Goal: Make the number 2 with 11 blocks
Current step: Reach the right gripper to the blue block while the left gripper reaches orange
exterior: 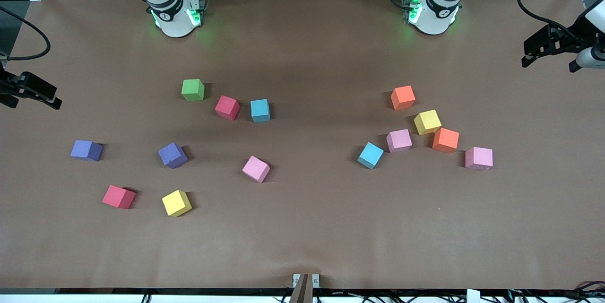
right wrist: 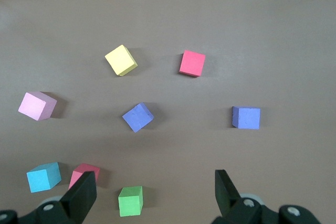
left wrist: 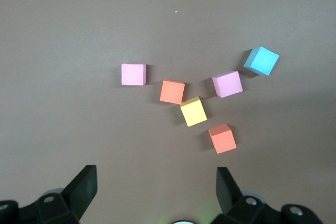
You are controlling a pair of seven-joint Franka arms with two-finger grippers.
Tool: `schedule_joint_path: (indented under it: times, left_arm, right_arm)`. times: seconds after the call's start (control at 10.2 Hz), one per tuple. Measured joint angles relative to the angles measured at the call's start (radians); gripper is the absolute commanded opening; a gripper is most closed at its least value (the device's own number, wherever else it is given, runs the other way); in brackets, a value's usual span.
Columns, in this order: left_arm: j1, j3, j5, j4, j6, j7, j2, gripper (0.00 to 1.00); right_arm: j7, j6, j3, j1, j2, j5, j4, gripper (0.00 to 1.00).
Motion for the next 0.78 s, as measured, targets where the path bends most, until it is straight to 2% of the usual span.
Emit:
schedule_joint_path:
  times: [0.59, 0.78]
  left_arm:
    - [-0.014, -0.004, -0.001, -0.008, -0.001, 0.0, 0.022, 1.0]
    - [-0.052, -0.057, -0.002, -0.098, 0.057, -0.089, 0.053, 1.0]
  right_arm:
    - [0.0, -0.002, 0.002, 0.003, 0.002, 0.0, 0.0, 1.0]
    - [0.0, -0.002, 0.002, 0.001, 0.012, 0.0, -0.002, 1.0]
